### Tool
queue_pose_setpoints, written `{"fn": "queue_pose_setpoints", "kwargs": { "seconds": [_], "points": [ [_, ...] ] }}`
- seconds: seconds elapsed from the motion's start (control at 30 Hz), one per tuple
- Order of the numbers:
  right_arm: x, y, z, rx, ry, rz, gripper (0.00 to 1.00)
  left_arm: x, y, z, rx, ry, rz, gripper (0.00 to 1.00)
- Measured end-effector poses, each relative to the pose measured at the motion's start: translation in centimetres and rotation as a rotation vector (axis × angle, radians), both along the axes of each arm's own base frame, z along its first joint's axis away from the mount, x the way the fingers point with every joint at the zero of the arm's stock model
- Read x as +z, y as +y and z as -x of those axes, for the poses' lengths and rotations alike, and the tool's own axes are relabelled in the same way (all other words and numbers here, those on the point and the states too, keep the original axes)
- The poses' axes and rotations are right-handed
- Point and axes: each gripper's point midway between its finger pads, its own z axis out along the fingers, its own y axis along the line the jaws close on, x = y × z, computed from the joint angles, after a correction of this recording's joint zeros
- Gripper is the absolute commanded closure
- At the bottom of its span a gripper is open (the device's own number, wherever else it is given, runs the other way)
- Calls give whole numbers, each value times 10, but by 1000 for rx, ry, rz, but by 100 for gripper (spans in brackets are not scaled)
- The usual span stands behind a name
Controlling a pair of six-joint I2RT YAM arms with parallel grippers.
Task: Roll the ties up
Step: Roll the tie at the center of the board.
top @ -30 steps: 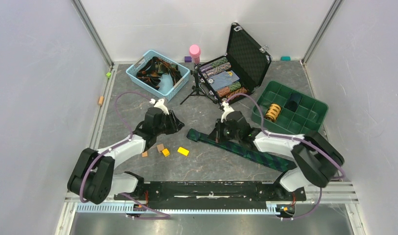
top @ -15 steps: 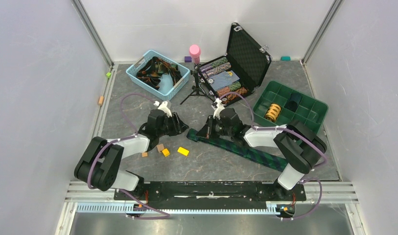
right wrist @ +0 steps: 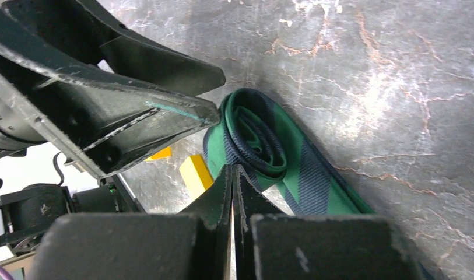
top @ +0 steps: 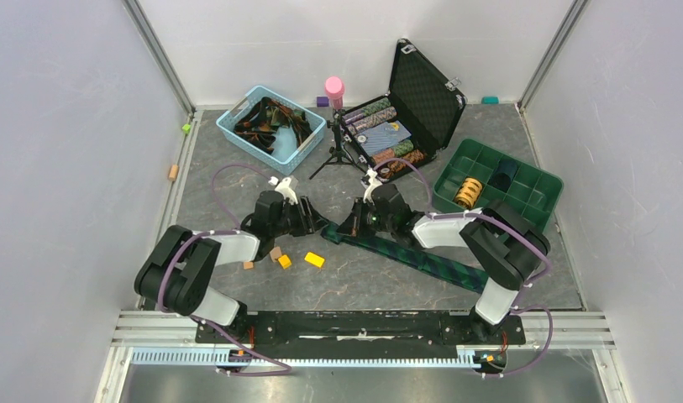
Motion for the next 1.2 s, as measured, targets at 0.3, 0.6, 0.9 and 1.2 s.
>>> {"fn": "queue_pose_setpoints", "kwargs": {
  "seconds": [0.3, 0.6, 0.9, 1.2],
  "points": [
    [-12, -6, -3, -20, 11, 57, 100, -2, -8, 6, -44, 1, 45, 39],
    [-15, -8, -4, -24, 6, 81, 100, -4, -18, 12, -110, -1, 90, 39],
    [-16, -9, -4, -23, 4, 89, 100, -6, -26, 21, -173, 1, 135, 41],
    [-16, -9, -4, -20, 4, 94, 100, -8, -30, 22, -189, 7, 159, 51]
  ]
}}
